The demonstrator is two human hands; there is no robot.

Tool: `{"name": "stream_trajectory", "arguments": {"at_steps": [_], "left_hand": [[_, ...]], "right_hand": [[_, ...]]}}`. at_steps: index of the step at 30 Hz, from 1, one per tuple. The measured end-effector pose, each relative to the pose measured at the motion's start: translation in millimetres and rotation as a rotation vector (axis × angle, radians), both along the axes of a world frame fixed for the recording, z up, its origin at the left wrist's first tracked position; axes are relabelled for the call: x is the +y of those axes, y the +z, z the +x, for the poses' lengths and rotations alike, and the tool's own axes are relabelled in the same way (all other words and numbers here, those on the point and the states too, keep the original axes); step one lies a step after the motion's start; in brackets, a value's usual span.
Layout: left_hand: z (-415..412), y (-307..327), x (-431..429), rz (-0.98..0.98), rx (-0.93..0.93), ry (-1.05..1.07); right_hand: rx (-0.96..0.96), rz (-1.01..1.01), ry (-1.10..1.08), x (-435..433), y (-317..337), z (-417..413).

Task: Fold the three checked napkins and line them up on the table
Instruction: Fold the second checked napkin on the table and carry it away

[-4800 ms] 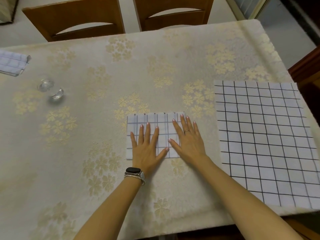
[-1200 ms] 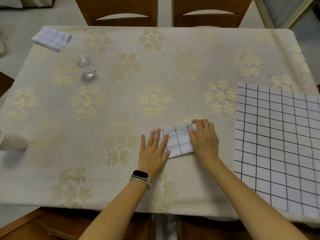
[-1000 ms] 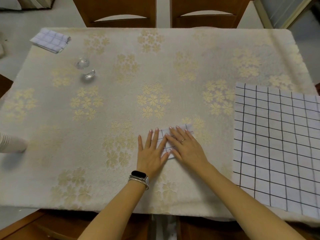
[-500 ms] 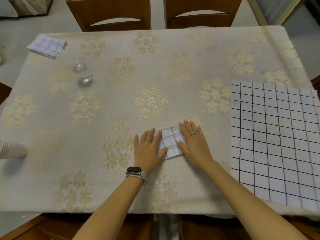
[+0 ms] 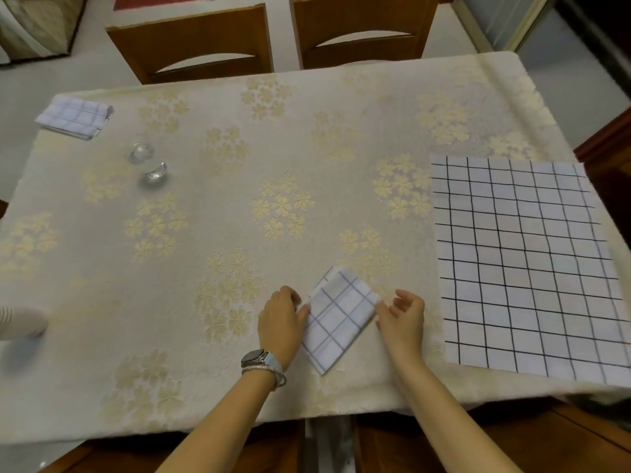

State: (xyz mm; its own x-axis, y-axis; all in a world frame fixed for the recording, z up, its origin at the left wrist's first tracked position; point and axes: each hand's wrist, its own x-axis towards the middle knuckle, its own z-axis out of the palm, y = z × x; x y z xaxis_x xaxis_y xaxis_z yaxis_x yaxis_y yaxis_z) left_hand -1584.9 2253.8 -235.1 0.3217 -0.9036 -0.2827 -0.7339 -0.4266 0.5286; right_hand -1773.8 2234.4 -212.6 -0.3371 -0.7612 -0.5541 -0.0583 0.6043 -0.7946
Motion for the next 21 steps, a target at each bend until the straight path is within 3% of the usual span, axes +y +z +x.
{"name": "stream_trajectory", "arguments": {"at_steps": [6,14,21], "left_hand": [[-3,4,12,0.061,0.158,0.032],[-2,6,19,0.191,0.358,0.089],[-3,20,30,0.197,0.553,0.21]], "right_hand": [[-0.219,0.13,-0.053,18,5,7],[-0.096,0.179,0.31,22,5,14],[-0.104,0.131,0.329,14,13,15]]}}
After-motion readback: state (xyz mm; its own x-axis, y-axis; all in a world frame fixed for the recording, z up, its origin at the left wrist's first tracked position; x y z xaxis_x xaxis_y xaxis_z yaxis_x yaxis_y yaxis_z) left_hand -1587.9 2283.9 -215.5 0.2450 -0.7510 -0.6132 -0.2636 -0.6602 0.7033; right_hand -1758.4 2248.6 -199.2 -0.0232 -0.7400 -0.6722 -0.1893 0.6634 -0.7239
